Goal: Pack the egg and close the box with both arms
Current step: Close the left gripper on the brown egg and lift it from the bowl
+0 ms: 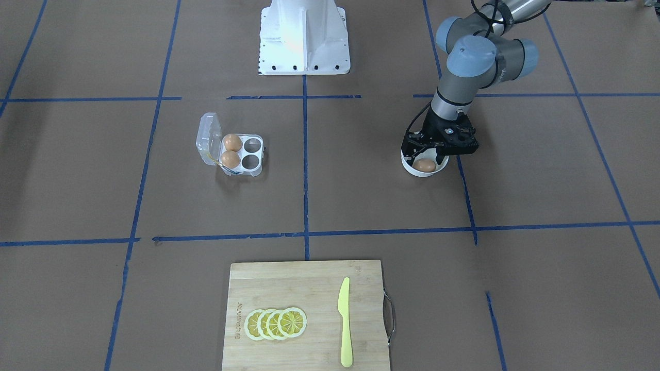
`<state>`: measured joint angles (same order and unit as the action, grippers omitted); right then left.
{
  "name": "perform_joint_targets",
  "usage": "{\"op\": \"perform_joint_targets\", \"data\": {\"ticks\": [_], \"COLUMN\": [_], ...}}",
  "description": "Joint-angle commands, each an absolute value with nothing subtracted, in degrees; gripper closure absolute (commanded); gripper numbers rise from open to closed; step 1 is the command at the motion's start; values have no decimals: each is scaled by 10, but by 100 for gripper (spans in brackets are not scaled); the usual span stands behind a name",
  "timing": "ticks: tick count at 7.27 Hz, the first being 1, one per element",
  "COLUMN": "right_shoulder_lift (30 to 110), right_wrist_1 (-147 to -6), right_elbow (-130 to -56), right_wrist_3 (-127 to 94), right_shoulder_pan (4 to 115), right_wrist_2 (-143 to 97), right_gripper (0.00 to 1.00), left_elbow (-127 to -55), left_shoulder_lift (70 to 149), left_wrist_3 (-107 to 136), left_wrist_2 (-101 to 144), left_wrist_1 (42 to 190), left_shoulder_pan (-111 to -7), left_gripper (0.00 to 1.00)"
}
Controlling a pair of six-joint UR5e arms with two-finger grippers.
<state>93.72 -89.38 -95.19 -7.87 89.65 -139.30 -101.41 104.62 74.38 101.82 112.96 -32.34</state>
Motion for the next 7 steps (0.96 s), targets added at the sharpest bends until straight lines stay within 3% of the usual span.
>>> {"op": "perform_joint_targets", "data": {"ticks": [1,3,4,6,7], "right_shoulder_lift": [940,940,943,944,944], "right_wrist_1": [-894,-894,-894,-894,-894], "right_elbow": [-952,-952,-953,-953,-953], "right_wrist_3": [-79,-79,-79,-78,-78], "right_shoulder_pan": [896,896,896,896,896], "right_wrist_2": [-1394,-1394,-1395,-1395,-1395], "right_gripper": [0,0,0,0,0], "left_elbow": [-1003,-1002,-1002,-1001,-1011], "left_shoulder_lift": [1054,1054,1054,1053,1049], "left_wrist_3": [744,744,744,744,743], "left_wrist_2": [1010,1009,1009,994,994], "left_wrist_1": [1129,1129,1129,1129,1129], "left_shoulder_pan": [-323,-323,-323,-323,-326], "left_gripper": [18,23,37,86,98]}}
